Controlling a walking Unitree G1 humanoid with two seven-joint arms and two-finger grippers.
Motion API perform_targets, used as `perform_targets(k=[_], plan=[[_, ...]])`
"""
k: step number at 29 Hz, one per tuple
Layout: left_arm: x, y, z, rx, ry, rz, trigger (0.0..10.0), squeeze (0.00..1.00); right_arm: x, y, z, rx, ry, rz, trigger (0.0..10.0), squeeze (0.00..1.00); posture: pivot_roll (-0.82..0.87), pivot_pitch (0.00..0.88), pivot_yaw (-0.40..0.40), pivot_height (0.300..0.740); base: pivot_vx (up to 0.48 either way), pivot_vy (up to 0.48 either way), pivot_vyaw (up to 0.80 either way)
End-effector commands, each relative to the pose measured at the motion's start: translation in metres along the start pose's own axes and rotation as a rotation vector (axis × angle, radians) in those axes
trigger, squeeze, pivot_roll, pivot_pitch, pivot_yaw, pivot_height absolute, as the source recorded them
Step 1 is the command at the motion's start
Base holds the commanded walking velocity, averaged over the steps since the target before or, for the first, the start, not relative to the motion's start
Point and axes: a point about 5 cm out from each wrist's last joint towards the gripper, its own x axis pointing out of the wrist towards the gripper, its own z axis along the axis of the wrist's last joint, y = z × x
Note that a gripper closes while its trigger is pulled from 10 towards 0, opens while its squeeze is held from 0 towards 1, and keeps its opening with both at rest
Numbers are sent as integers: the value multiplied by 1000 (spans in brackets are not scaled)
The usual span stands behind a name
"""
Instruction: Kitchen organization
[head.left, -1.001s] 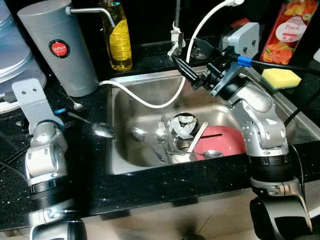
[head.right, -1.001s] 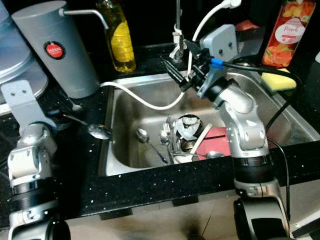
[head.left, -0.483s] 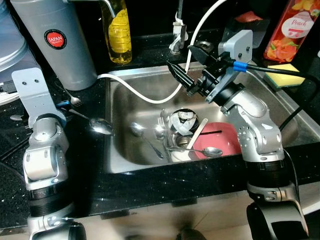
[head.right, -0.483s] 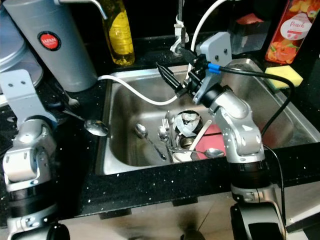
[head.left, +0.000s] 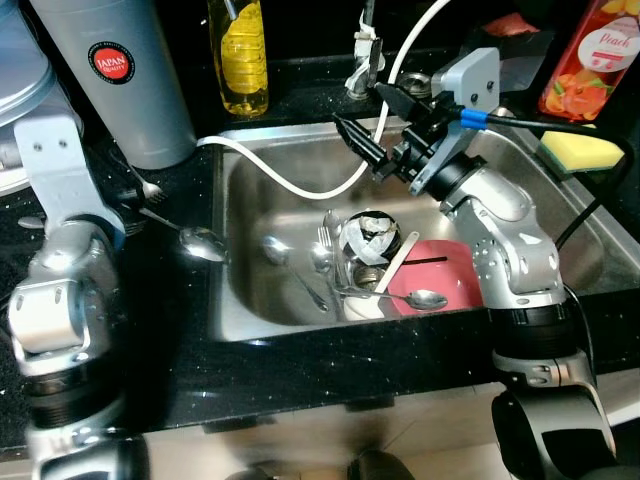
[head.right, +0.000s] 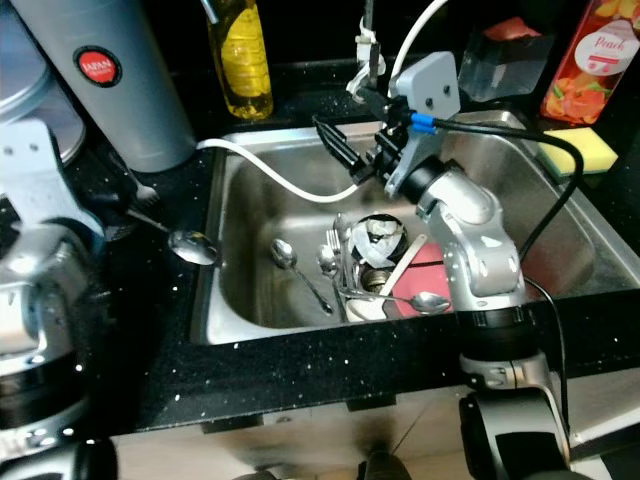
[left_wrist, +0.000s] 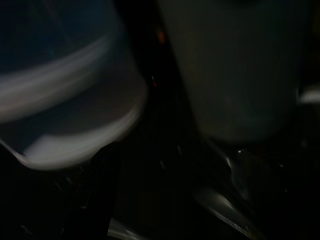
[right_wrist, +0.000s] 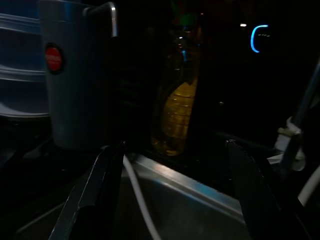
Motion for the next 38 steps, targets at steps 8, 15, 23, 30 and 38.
perform_targets(k=[8, 15, 23, 30, 38], plan=[[-15, -11, 26, 200, -132, -264, 10000, 0, -1, -7, 1, -9, -11, -17, 10000, 0, -19, 92, 47, 740, 0, 0, 0], [-25, 7, 12, 334, 27, -457, 10000, 0, -3, -5, -4, -7, -2, -16, 10000, 0, -13, 95, 70, 740, 0, 0, 0], [-27, 62, 8, 670, 111, -587, 10000, 0, -7, -8, -8, -10, 1, -50, 10000, 0, -5, 84, 95, 740, 0, 0, 0], [2, 83, -16, 846, 186, -492, 10000, 0, -6, -5, -9, 13, -9, -50, 10000, 0, -14, 82, 91, 740, 0, 0, 0], [15, 48, -24, 736, 101, -557, 10000, 0, -4, -3, -5, 14, -20, -37, 10000, 0, -35, 82, 70, 740, 0, 0, 0]])
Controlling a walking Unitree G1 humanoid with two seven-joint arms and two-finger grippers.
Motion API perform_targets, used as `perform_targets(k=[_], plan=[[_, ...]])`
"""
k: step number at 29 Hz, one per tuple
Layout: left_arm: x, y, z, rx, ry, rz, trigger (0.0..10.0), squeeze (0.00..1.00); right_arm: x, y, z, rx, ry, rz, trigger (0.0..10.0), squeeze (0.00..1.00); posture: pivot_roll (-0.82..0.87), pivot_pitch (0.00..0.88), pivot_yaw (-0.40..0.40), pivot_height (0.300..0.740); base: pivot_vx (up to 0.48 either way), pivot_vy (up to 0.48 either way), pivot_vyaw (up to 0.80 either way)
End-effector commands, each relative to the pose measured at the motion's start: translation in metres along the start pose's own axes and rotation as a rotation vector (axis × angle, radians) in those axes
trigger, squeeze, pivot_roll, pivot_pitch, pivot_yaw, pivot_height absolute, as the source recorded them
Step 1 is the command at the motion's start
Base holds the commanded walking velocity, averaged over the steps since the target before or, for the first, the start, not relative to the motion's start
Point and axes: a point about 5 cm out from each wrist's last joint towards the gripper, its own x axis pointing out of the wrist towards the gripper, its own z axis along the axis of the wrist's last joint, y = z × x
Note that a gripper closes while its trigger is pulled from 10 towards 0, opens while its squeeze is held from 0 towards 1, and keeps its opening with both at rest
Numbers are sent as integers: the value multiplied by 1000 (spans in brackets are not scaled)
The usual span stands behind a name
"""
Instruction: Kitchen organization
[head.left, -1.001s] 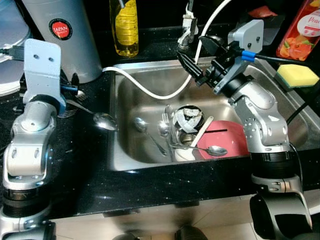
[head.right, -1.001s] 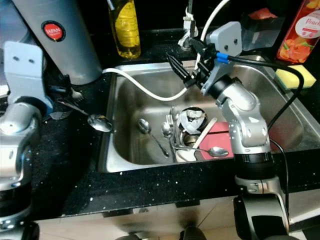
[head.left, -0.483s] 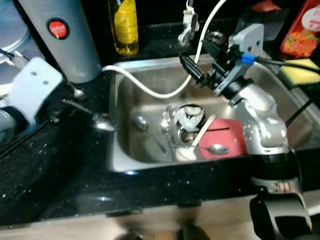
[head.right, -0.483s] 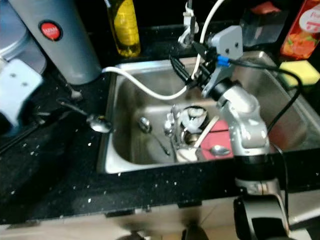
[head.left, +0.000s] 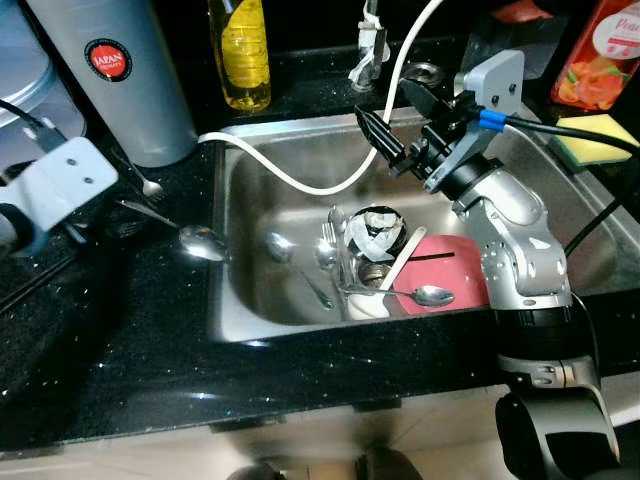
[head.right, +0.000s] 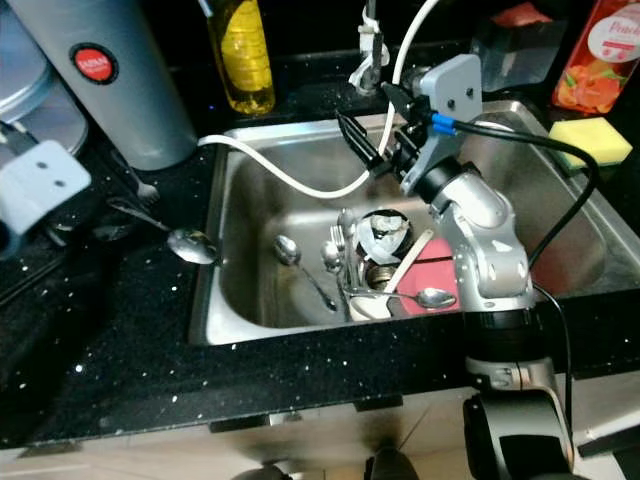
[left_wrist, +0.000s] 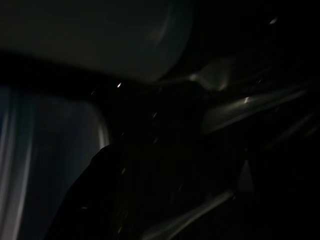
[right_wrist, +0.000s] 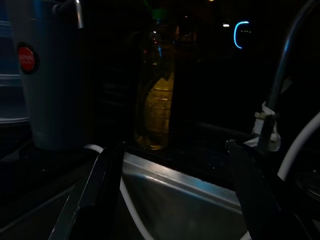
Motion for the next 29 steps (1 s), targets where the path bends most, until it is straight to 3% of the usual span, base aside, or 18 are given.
perform_targets(k=[1, 6, 10, 14, 17, 20, 22, 26, 27, 28, 29], plan=[[7, -5, 3, -18, -51, -24, 10000, 0, 1, 3, 1, 2, -5, 14, 10000, 0, -36, 87, 71, 740, 0, 0, 0], [14, -7, 6, -59, -108, -65, 10000, 0, 4, 6, 1, 5, -9, 20, 10000, 0, -48, 91, 70, 740, 0, 0, 0], [6, 1, 18, -9, -134, -12, 10000, 0, 2, 3, 2, 0, -7, 13, 10000, 0, -46, 94, 70, 740, 0, 0, 0], [-3, 6, 33, -15, -193, 9, 10000, 0, 2, 2, 3, -3, -6, 9, 10000, 0, -47, 97, 69, 740, 0, 0, 0], [-7, -6, 48, -31, -265, -39, 10000, 0, 2, 3, 1, 3, -4, 10, 10000, 0, -45, 96, 66, 740, 0, 0, 0], [-7, -14, 51, -40, -281, -62, 10000, 0, 2, 5, 1, 6, -4, 13, 10000, 0, -46, 96, 66, 740, 0, 0, 0], [-2, -21, 43, -59, -244, -67, 8863, 0, 2, 5, 1, 9, -5, 14, 10000, 0, -46, 97, 65, 740, 0, 0, 0], [-1, -29, 35, -94, -202, -77, 8275, 0, 2, 5, 1, 10, -5, 14, 10000, 0, -47, 97, 65, 740, 0, 0, 0], [-1, -34, 30, -100, -168, -83, 5922, 0, 2, 5, 1, 9, -5, 14, 10000, 0, -49, 98, 65, 740, 0, 0, 0], [-1, -34, 30, -100, -168, -83, 5922, 0, 2, 5, 1, 9, -5, 14, 10000, 0, -49, 98, 65, 740, 0, 0, 0], [-2, -35, 28, -94, -145, -79, 5020, 0, 2, 5, 1, 10, -5, 13, 10000, 0, -49, 98, 65, 740, 0, 0, 0]])
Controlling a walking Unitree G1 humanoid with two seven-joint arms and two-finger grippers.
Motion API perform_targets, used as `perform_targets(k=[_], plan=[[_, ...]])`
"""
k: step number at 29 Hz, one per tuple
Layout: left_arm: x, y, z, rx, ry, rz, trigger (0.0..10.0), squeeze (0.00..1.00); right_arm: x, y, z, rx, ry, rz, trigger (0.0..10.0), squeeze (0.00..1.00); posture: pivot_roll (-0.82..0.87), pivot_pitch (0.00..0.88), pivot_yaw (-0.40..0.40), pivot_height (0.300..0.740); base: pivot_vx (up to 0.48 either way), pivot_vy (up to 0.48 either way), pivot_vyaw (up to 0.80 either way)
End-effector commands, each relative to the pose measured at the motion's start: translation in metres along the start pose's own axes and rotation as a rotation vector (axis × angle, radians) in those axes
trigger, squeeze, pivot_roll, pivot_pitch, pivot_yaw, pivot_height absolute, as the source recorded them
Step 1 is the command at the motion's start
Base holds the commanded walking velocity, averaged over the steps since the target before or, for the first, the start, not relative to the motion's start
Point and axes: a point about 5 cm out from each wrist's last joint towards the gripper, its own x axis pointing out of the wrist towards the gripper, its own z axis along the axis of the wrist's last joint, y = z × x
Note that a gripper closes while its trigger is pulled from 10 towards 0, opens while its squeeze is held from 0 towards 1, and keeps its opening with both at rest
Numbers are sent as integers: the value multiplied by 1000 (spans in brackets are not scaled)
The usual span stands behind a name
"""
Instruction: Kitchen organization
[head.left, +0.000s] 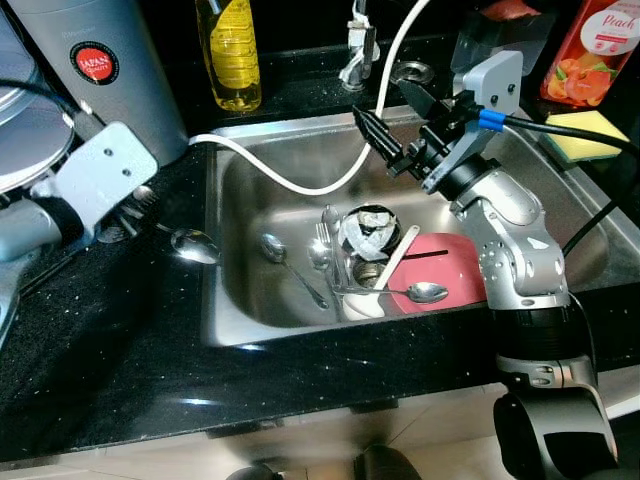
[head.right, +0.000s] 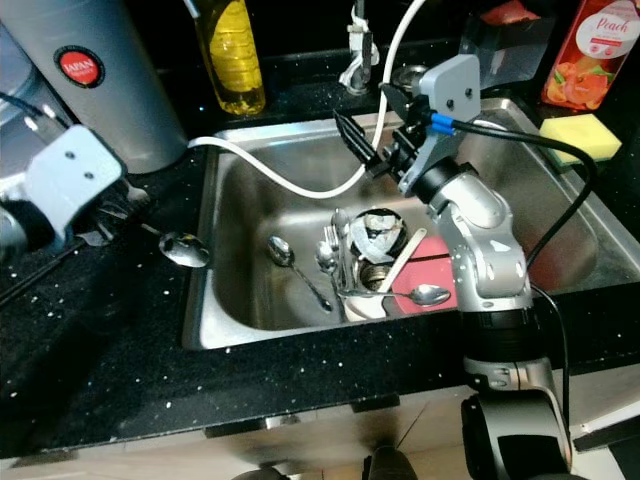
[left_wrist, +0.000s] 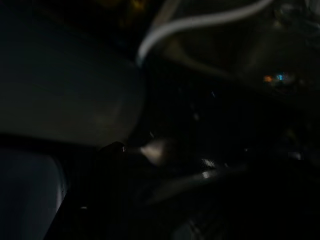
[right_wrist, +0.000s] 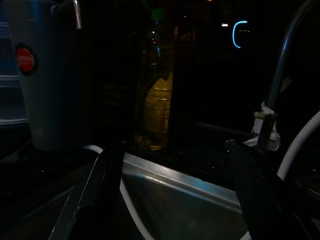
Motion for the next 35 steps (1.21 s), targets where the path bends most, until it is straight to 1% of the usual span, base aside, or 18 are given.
perform_targets(k=[1, 2, 3, 5, 8, 9, 10, 11, 12, 13, 14, 16, 23, 27, 32, 33, 34, 35], plan=[[0, -5, -4, -4, 35, 3, 5098, 0, 1, 3, 1, 1, -2, 11, 10000, 0, -45, 98, 64, 740, 0, 0, 0], [-1, -5, -6, -1, 52, 7, 5216, 0, 1, 3, 1, 2, -2, 11, 10000, 0, -45, 99, 64, 740, 0, 0, 0], [-2, -7, -7, -13, 63, -3, 6627, 0, 1, 3, 1, 2, -2, 11, 10000, 0, -41, 98, 64, 740, 0, 0, 0], [-3, -9, -10, -13, 81, -10, 6980, 0, 2, 3, 1, 4, -2, 11, 10000, 0, -39, 99, 65, 740, 0, 0, 0], [-4, -11, -14, -9, 105, -11, 6784, 0, 2, 3, 1, 5, -2, 12, 10000, 0, -38, 100, 66, 740, 0, 0, 0], [-5, -10, -22, 25, 151, 9, 4196, 0, 2, 3, 1, 7, -3, 12, 10000, 0, -35, 99, 65, 740, 0, 0, 0], [-5, -10, -22, 25, 151, 9, 4196, 0, 2, 3, 1, 7, -3, 12, 10000, 0, -35, 99, 65, 740, 0, 0, 0], [-7, -9, -27, 57, 190, 33, 3176, 0, 2, 4, 0, 8, -3, 13, 10000, 0, -35, 99, 65, 740, 0, 0, 0], [-7, -9, -27, 57, 190, 33, 3176, 0, 2, 4, 0, 8, -3, 13, 10000, 0, -35, 99, 65, 740, 0, 0, 0], [-7, -8, -31, 56, 215, 48, 1608, 0, 2, 4, 0, 11, -3, 13, 10000, 0, -32, 99, 63, 740, 0, 0, 0], [-8, -7, -34, 58, 237, 60, 588, 0, 3, 4, 0, 12, -3, 14, 10000, 0, -32, 99, 64, 740, 0, 0, 0], [-7, -9, -40, 29, 260, 68, 0, 0, 3, 5, 0, 13, -4, 15, 10000, 0, -32, 98, 63, 740, 0, 0, 0], [-1, -20, -53, -43, 271, 54, 0, 0, 3, 5, 0, 13, -7, 16, 10000, 0, -41, 97, 61, 740, 0, 0, 0], [0, -22, -55, -50, 268, 50, 0, 0, 3, 5, 1, 11, -8, 15, 10000, 0, -43, 97, 62, 740, 0, 0, 0], [1, -18, -54, 10, 275, 84, 0, 0, 3, 4, 1, 11, -9, 12, 10000, 0, -44, 98, 62, 740, 0, 0, 0], [1, -14, -50, 50, 268, 113, 0, 0, 3, 4, 2, 12, -9, 12, 10000, 0, -44, 99, 62, 740, 0, 0, 0], [1, -14, -50, 50, 268, 113, 0, 0, 3, 4, 2, 12, -9, 12, 10000, 0, -44, 99, 62, 740, 0, 0, 0], [1, -9, -43, 97, 243, 148, 0, 0, 3, 4, 2, 12, -9, 12, 10000, 0, -42, 99, 61, 740, 0, 0, 0]])
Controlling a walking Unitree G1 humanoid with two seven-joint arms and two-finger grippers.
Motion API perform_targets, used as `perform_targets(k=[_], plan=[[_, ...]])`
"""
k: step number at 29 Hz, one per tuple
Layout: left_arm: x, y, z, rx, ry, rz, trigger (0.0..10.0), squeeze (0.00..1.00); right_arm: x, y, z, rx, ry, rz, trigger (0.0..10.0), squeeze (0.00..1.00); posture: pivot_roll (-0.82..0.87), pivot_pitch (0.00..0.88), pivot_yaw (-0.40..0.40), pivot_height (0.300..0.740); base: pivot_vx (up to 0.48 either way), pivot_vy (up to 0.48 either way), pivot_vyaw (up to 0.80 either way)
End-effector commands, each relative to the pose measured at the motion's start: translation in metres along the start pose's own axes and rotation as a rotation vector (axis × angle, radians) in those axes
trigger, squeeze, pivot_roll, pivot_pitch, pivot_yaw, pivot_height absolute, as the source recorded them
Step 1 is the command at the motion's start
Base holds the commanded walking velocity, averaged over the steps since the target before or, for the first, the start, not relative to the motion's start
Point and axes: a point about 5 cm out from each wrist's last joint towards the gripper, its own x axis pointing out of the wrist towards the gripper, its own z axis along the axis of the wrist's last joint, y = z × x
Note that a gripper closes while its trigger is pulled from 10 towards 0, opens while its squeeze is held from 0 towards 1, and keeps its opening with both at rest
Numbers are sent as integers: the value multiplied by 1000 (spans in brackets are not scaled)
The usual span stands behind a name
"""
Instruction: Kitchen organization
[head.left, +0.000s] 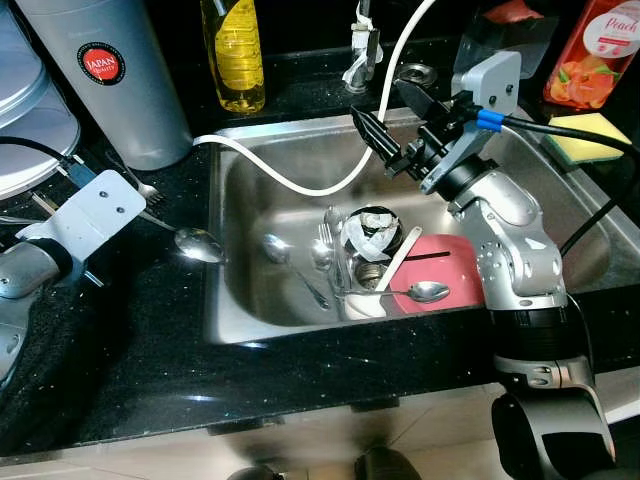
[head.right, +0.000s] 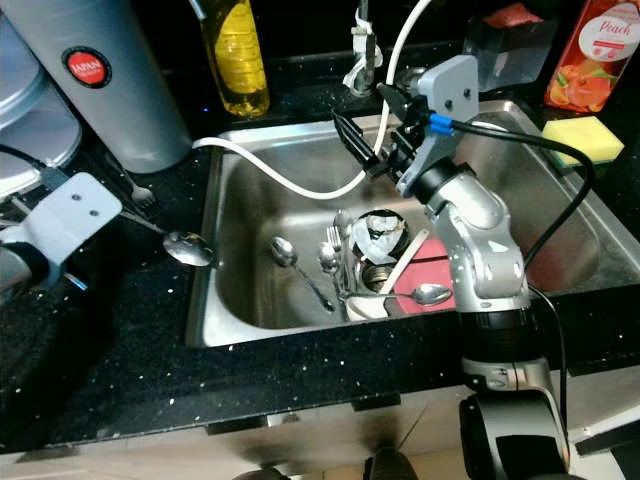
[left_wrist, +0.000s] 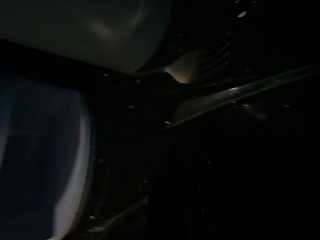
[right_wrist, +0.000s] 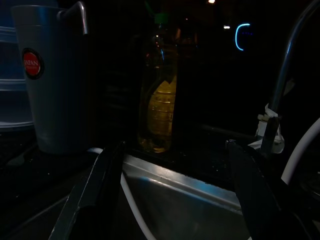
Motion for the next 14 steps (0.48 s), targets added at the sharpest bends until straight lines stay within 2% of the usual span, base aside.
perform_targets(k=[1, 2, 7, 11, 13, 14], plan=[[3, 1, 2, 58, 2, 50, 784, 0, 2, 3, 2, 4, -6, 11, 10000, 0, -41, 98, 61, 740, 0, 0, 0], [2, 8, 19, 60, -79, 108, 10000, 0, 2, 3, 2, 6, -6, 12, 10000, 0, -39, 99, 60, 740, 0, 0, 0], [-9, 31, 80, 48, -362, 273, 10000, 0, 4, 4, 2, 8, -9, 17, 10000, 0, -39, 97, 56, 740, 0, 0, 0], [-12, 34, 95, 33, -432, 285, 10000, 0, 5, 4, 2, 9, -10, 21, 10000, 0, -36, 92, 52, 740, 0, 0, 0], [-10, 37, 108, -37, -479, 283, 10000, 0, 6, 6, 1, 9, -10, 28, 10000, 0, -41, 90, 52, 740, 0, 0, 0], [-10, 37, 108, -37, -479, 283, 10000, 0, 6, 6, 1, 9, -10, 28, 10000, 0, -41, 90, 52, 740, 0, 0, 0]])
